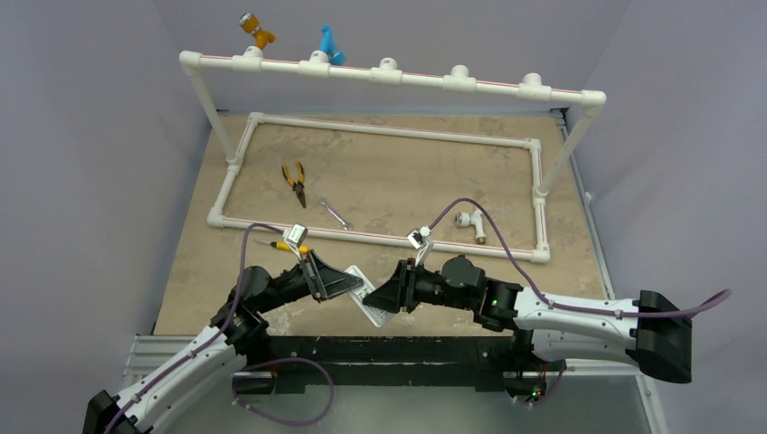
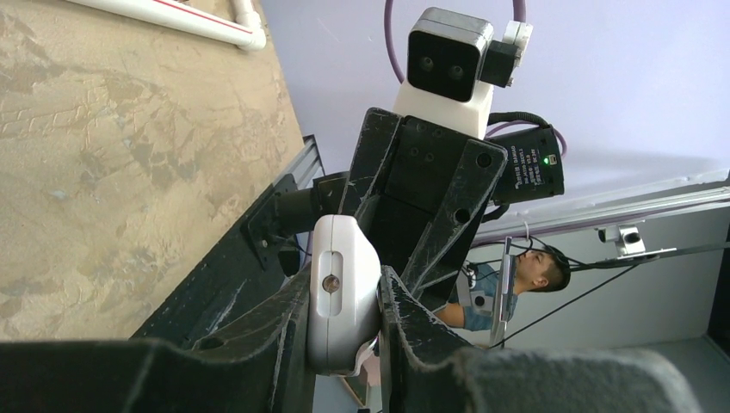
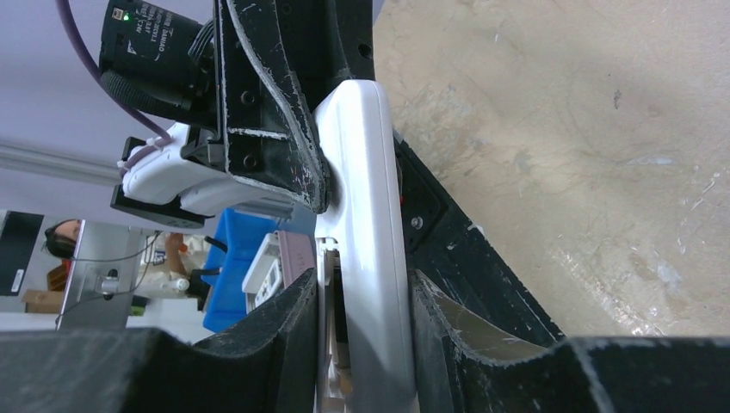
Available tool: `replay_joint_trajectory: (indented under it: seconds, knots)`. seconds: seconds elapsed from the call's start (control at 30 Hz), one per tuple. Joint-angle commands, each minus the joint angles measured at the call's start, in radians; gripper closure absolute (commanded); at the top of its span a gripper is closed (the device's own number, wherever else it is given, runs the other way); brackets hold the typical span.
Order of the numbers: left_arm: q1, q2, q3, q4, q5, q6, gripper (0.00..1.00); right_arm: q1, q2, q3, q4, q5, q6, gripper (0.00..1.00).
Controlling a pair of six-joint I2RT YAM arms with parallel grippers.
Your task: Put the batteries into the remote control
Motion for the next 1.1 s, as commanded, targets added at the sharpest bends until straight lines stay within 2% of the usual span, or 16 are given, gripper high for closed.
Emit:
replay_joint_trajectory:
  seconds: [0.0,0.2,0.43,0.53,0.87,1.07]
  knots:
    - [-0.006,-0.007,0.002,0.067,0.012,-0.002,1.0,0.004,0.018,0.009,0.034,0.012,-0.012,0.75]
    - [-0.006,0.002,0.005,0.069,0.011,-0.003,1.0,0.004,0.018,0.012,0.026,0.01,-0.018,0.73]
    - [-0.006,0.007,0.004,0.07,0.013,-0.003,1.0,0.004,0.028,0.032,0.012,0.008,-0.027,0.5]
    - [-0.006,0.005,0.004,0.066,0.012,-0.003,1.0,0.004,0.036,0.044,0.004,0.001,-0.036,0.45]
    - [-0.006,0.003,-0.006,0.062,0.006,-0.001,1.0,0.003,0.024,0.067,-0.016,-0.007,-0.049,0.38]
    - [-0.006,0.018,-0.013,0.083,0.008,-0.004,1.0,0.003,-0.025,0.099,-0.088,0.012,-0.084,0.33]
